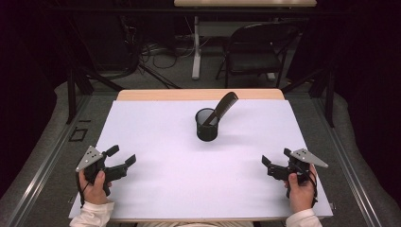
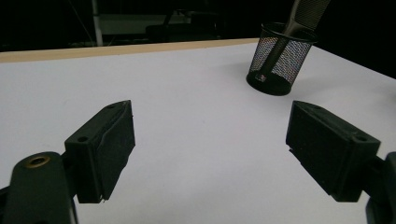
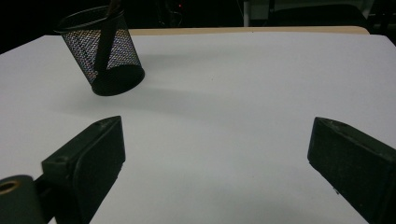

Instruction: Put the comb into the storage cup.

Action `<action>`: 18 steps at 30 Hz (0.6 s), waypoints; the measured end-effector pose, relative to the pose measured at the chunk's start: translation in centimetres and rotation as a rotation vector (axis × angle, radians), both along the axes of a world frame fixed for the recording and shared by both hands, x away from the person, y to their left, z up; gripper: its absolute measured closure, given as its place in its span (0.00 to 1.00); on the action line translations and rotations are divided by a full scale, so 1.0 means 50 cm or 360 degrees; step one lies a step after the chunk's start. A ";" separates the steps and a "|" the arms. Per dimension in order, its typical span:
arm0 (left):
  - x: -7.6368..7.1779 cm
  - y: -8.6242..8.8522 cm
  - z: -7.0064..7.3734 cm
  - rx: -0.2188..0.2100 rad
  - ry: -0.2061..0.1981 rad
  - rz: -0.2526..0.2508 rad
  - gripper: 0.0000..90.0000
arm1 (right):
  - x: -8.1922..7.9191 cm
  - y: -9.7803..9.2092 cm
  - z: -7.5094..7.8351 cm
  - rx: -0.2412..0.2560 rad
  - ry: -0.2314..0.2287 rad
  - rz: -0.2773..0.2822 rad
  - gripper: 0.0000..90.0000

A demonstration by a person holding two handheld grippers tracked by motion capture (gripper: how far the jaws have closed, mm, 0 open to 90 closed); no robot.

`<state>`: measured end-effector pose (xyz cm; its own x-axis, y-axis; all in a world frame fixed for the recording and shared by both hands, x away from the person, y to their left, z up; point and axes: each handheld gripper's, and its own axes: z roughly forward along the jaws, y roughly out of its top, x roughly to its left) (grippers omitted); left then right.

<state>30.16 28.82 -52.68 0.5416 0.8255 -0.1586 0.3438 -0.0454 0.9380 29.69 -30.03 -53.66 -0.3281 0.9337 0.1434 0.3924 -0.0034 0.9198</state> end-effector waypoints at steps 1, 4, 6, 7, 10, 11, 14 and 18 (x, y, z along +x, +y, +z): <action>0.000 0.000 0.000 0.0001 -0.0001 0.0002 0.17 | 0.001 -0.002 -0.001 0.0003 -0.0001 0.0000 0.05; 0.001 0.002 -0.001 0.0002 0.0001 0.0007 0.17 | 0.002 -0.006 -0.003 0.0005 0.0012 -0.0017 0.08; 0.002 0.003 -0.002 0.0000 0.0006 0.0013 0.17 | 0.004 -0.008 -0.005 0.0008 0.0022 -0.0025 0.08; 0.003 0.003 -0.003 -0.0003 0.0007 0.0016 0.17 | 0.005 -0.008 -0.006 0.0012 0.0016 -0.0037 0.08; 0.004 0.004 -0.005 -0.0004 0.0016 0.0019 0.17 | 0.006 -0.010 -0.007 0.0006 0.0026 -0.0044 0.08; 0.004 0.004 -0.005 -0.0003 0.0017 0.0020 0.17 | 0.006 -0.010 -0.008 -0.0001 0.0040 -0.0044 0.08; 0.005 0.004 -0.006 -0.0004 0.0017 0.0023 0.17 | 0.008 -0.011 -0.010 -0.0009 0.0050 -0.0049 0.08; 0.005 0.006 -0.006 -0.0004 0.0020 0.0029 0.17 | 0.009 -0.011 -0.010 0.0001 0.0065 -0.0042 0.08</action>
<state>30.38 29.14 -52.99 0.5245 0.8348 -0.1673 0.3565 -0.0369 0.9336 30.14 -30.58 -54.15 -0.2974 0.9418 0.1567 0.4292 -0.0147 0.9031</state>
